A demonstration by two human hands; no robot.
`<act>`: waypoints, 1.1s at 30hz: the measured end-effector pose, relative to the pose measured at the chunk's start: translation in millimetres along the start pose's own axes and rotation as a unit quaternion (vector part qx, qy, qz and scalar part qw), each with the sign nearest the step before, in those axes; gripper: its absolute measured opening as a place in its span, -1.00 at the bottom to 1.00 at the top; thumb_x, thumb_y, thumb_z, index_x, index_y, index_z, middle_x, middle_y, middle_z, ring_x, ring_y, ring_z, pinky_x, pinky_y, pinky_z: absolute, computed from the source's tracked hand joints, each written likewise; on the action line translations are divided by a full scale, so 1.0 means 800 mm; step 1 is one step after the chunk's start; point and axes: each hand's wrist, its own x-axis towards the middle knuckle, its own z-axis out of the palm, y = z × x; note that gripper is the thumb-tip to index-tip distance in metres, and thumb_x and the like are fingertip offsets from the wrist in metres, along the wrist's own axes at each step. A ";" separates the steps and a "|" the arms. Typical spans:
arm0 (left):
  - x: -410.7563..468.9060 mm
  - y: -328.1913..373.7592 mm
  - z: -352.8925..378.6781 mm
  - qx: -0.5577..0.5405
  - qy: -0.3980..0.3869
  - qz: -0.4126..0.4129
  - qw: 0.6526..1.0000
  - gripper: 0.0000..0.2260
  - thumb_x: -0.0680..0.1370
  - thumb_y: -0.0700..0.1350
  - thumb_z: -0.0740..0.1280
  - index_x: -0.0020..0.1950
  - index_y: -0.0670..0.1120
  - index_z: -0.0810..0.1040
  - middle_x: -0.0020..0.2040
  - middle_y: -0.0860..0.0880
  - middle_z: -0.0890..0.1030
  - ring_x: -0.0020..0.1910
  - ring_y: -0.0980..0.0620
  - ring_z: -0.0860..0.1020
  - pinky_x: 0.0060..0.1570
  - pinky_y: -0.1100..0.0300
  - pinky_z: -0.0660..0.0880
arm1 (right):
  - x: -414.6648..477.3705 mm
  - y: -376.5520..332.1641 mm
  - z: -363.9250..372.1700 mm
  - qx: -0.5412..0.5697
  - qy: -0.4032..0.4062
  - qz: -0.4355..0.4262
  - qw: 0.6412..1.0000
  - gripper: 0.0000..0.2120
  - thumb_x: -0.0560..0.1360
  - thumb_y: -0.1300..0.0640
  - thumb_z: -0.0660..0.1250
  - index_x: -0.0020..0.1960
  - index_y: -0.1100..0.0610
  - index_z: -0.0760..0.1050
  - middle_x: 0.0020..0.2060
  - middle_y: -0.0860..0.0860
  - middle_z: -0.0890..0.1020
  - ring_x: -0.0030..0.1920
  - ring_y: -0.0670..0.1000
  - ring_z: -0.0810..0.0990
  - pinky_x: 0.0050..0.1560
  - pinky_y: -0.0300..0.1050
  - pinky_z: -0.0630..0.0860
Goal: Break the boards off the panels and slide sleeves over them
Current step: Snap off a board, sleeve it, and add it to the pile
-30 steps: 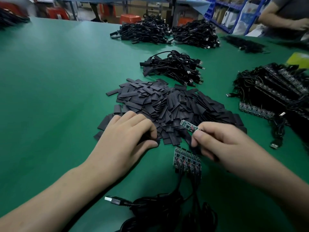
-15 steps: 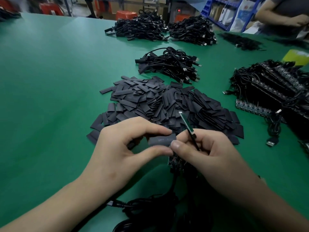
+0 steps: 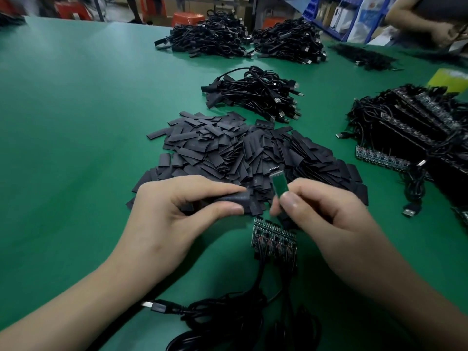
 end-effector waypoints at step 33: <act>-0.004 -0.003 -0.006 0.100 -0.095 0.097 0.986 -0.81 0.53 0.04 0.48 0.11 0.04 0.72 -0.05 0.21 0.69 -0.07 0.28 0.63 -0.02 0.34 0.53 | 0.003 0.011 -0.017 0.032 -0.213 0.065 0.974 -0.59 0.55 -0.25 0.19 -0.29 0.03 0.39 -0.40 -0.13 0.33 -0.38 -0.06 0.29 -0.32 -0.03 0.25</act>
